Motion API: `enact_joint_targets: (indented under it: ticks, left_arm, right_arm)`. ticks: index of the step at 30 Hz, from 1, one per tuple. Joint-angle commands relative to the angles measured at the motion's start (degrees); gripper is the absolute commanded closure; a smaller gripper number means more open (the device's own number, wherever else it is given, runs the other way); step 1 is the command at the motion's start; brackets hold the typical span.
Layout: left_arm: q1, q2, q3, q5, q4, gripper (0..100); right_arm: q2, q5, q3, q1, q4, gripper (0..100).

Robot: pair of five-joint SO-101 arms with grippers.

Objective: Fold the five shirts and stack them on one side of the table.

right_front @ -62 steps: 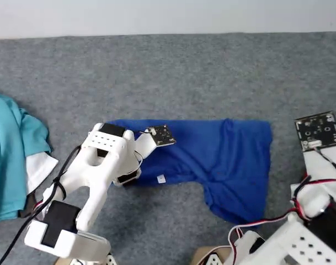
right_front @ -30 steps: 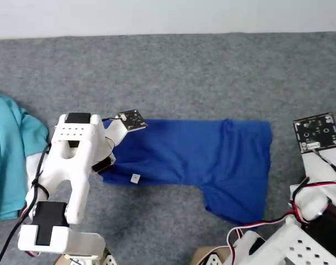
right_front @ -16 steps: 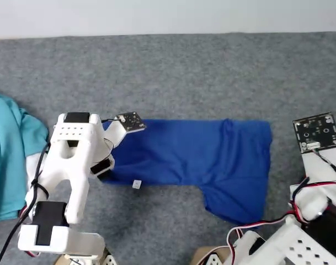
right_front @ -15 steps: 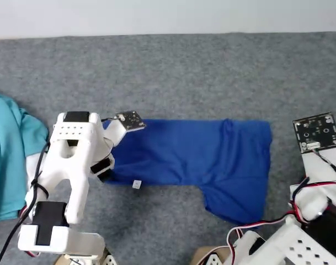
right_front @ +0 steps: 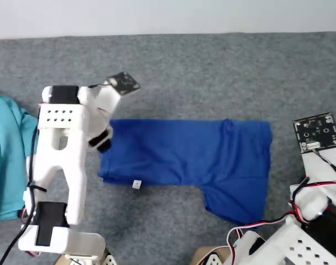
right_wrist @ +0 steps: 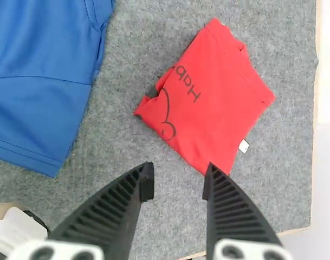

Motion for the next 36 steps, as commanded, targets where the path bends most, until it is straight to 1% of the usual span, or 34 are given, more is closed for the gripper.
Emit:
enact_joint_targets:
  ticks: [1,4,9,13,16,18,20,22,25,28,30,33,36]
  left_arm:
    - [6.9,-2.5,-2.5,5.6,0.6,91]
    - [14.8,-2.5,-2.8,7.7,1.4,96]
    - [27.2,-2.1,-2.8,12.1,0.0,96]
    - [33.5,-1.8,-2.5,12.8,-5.6,96]
    - [34.8,-1.8,-2.5,12.9,-11.0,93]
    - [34.6,-1.8,-2.5,13.0,-13.7,91]
    - [33.8,-1.8,-2.5,14.4,-15.4,91]
    - [31.6,-1.9,-2.8,16.2,-16.5,91]
    - [26.6,-2.5,-2.9,16.9,-16.9,91]
    - [20.7,-2.6,-3.5,17.0,-16.3,91]
    - [16.6,-2.6,-5.2,17.0,-14.6,91]
    - [11.6,-2.6,-9.2,17.0,-12.0,91]
    - [8.2,-2.5,-13.4,16.7,-9.1,91]
  right_arm:
    - [-0.6,0.4,-0.3,0.7,2.3,83.6]
    - [-2.9,0.4,-1.1,2.6,2.2,83.6]
    - [-10.2,0.4,-1.7,8.5,2.2,83.6]
    - [-17.6,-0.1,-1.3,9.5,2.2,83.6]
    - [-19.6,-3.7,1.3,9.0,1.5,83.6]
    - [-19.6,-5.2,6.9,6.8,-0.4,83.6]
    - [-19.6,-6.7,13.5,4.9,-4.5,83.7]
    - [-19.6,-9.3,20.0,1.8,-10.5,83.7]
    - [-19.6,-13.6,27.6,-5.1,-20.3,83.8]
    - [-19.0,-17.1,33.8,-13.4,-29.1,84.2]
    - [-16.5,-18.9,36.6,-18.5,-34.5,88.1]
    - [-9.4,-19.6,37.1,-24.4,-41.4,94.2]
    - [0.0,-19.6,35.4,-28.9,-48.0,95.8]
